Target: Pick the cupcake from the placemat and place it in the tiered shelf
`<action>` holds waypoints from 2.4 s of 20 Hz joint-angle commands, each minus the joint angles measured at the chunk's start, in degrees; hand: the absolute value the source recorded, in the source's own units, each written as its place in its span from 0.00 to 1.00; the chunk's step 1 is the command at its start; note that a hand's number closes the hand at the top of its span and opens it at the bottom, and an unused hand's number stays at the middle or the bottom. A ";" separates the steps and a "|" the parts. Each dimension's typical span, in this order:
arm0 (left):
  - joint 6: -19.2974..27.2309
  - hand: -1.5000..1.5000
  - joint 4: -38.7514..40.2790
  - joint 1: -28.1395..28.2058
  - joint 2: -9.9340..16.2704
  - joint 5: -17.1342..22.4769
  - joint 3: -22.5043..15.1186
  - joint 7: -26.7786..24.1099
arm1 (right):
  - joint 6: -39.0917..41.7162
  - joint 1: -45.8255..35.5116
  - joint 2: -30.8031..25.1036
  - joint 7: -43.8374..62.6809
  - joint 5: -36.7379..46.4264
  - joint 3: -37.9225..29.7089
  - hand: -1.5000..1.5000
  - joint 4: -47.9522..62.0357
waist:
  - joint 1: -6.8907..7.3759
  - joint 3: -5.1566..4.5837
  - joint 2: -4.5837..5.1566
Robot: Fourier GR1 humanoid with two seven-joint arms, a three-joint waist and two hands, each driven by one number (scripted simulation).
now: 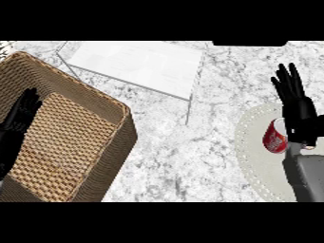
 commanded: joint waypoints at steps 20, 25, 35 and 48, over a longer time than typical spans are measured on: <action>0.49 0.50 4.23 4.42 -2.55 10.43 -1.44 22.71 | 54.86 1.93 -40.52 -18.07 -5.15 -7.31 0.00 22.55 | -2.16 -1.50 1.04; 3.34 0.50 2.54 3.20 -3.51 9.50 -2.33 24.59 | 61.96 -1.69 -45.88 -19.08 -2.52 -4.34 0.00 22.97 | -1.94 -1.64 0.70; 6.59 0.50 2.44 4.35 -5.94 6.81 -4.91 23.96 | 53.65 -8.18 -44.01 -4.36 1.15 0.93 0.00 16.64 | -2.77 -1.89 0.21; 6.74 0.50 1.85 6.19 -5.29 7.52 -3.80 23.94 | 49.36 -9.04 -39.83 6.91 10.32 9.33 0.00 9.88 | -3.89 -1.89 0.02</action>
